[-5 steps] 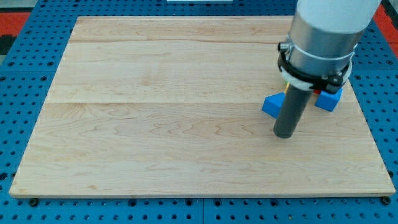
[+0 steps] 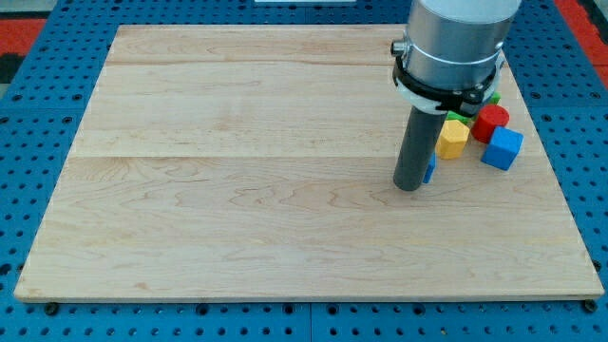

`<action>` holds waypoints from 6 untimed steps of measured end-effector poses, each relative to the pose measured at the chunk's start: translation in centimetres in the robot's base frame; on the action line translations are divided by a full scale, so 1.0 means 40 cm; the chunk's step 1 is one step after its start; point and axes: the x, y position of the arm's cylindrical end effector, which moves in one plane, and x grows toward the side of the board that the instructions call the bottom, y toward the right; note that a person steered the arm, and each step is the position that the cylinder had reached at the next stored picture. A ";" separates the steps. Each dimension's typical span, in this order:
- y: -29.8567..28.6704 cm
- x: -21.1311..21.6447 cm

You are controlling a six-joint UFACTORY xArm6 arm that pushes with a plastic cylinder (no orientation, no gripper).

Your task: Push blue triangle into n the group of blocks

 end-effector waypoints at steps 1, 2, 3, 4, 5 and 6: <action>0.023 -0.038; 0.057 -0.073; 0.072 -0.095; 0.073 -0.100; 0.076 -0.108; 0.079 -0.113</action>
